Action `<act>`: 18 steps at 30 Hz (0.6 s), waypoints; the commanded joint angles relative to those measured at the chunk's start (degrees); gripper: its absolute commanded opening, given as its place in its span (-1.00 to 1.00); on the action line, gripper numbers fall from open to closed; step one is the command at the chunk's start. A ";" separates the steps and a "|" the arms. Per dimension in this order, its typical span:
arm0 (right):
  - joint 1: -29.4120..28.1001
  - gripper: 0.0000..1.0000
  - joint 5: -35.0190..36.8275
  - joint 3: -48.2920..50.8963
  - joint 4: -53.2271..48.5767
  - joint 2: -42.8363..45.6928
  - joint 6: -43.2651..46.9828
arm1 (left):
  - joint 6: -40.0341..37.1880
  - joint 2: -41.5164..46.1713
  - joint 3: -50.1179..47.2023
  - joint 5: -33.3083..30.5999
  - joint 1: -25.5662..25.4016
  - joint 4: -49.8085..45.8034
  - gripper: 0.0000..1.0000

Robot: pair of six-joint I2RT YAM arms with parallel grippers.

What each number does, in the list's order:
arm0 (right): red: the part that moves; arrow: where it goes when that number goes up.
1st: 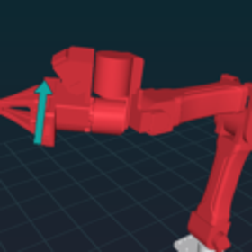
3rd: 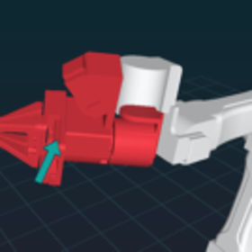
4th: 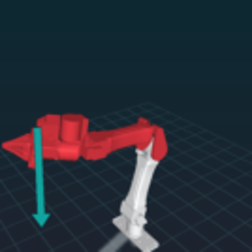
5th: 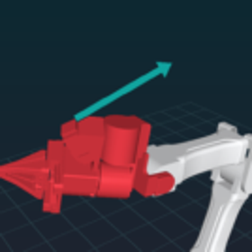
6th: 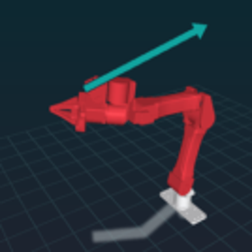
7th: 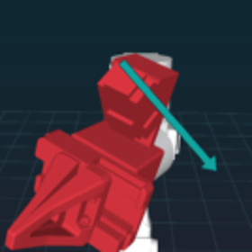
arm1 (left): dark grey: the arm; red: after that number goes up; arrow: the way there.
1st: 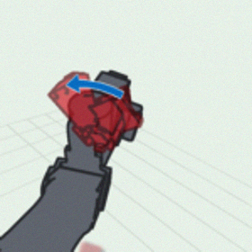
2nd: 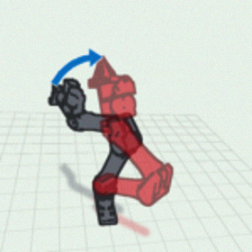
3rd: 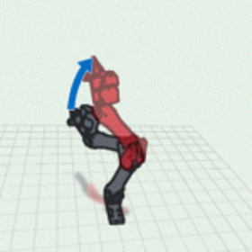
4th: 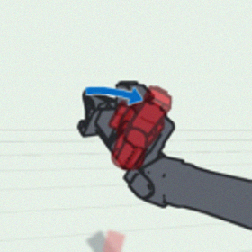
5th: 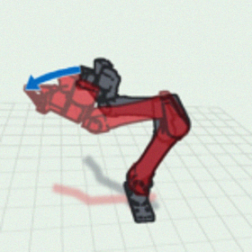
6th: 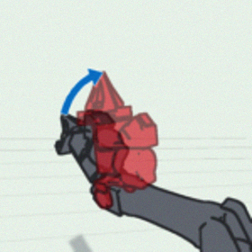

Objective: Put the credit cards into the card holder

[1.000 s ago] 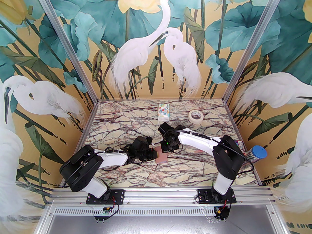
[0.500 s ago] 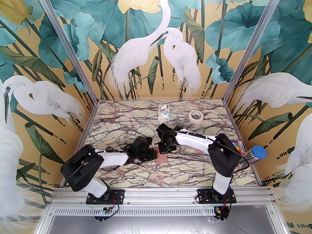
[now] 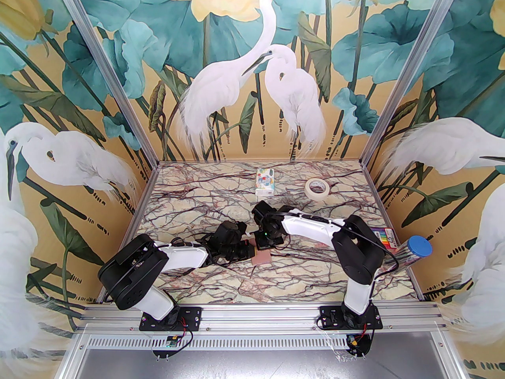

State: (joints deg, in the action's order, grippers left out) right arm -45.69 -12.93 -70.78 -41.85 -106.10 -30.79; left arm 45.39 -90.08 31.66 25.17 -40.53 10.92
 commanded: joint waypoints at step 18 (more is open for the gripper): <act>-0.18 -1.00 6.28 -1.09 -0.94 0.23 -1.80 | -0.83 -0.81 0.10 -0.47 -0.26 -0.92 -0.85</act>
State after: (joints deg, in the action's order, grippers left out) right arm -45.91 -10.15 -71.33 -42.85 -106.63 -31.40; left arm 45.39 -90.08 31.66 25.17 -40.53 10.94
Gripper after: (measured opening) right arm 0.031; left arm 0.079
